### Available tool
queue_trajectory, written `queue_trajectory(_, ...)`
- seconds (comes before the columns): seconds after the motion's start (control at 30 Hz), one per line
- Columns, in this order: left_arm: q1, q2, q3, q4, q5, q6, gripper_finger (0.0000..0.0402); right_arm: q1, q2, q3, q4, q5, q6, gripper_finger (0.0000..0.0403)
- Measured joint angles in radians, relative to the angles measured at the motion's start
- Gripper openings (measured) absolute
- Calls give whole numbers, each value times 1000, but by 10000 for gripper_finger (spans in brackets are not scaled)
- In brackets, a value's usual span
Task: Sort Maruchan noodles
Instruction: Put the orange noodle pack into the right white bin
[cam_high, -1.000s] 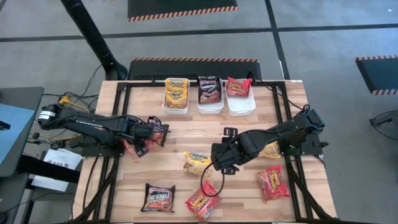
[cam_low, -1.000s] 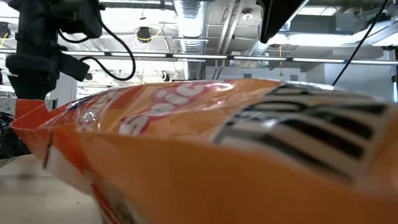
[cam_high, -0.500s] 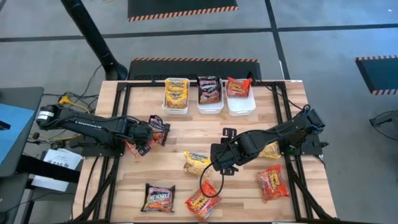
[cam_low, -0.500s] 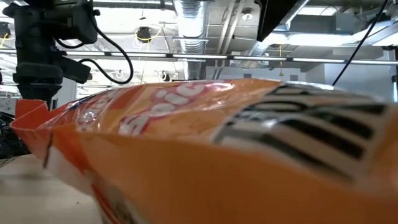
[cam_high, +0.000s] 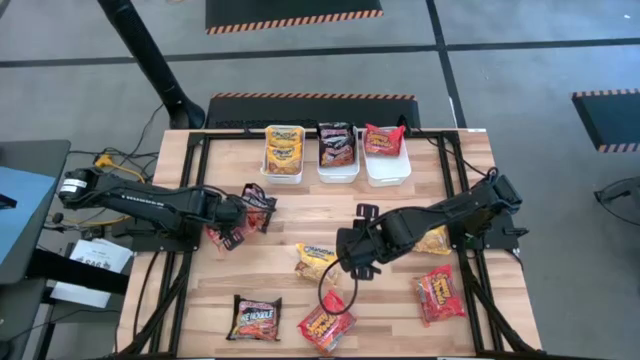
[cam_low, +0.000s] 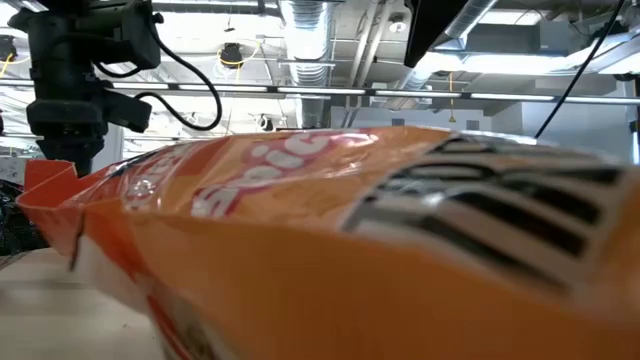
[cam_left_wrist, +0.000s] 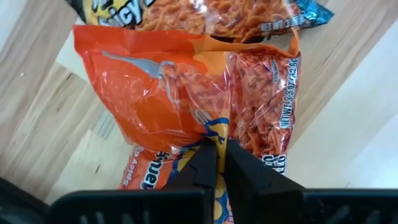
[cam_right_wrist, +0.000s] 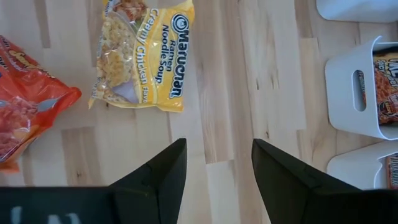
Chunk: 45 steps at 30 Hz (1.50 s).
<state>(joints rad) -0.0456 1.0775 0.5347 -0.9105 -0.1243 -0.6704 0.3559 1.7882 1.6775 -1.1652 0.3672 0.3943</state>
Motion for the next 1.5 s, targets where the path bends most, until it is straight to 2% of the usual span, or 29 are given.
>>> queue_trajectory(0.27,-48,7,98,-19,92,44,2,-33,0,0,0,0,17,205)
queue_trajectory(0.5,-127,6,134,56,69,47,2,-62,0,0,6,-4,17,205)
queue_trajectory(0.77,-184,4,136,194,60,77,1,-97,0,13,7,-96,-9,205)
queue_trajectory(0.93,-187,3,137,263,59,97,0,-111,-1,48,10,-153,-63,205)
queue_trajectory(1.13,-187,3,138,293,59,102,0,-132,-1,101,11,-284,-131,205)
queue_trajectory(1.37,-183,4,138,297,61,129,1,-153,-2,105,4,-291,-141,205)
queue_trajectory(1.5,-150,4,138,300,120,137,15,-155,-2,105,3,-291,-141,205)
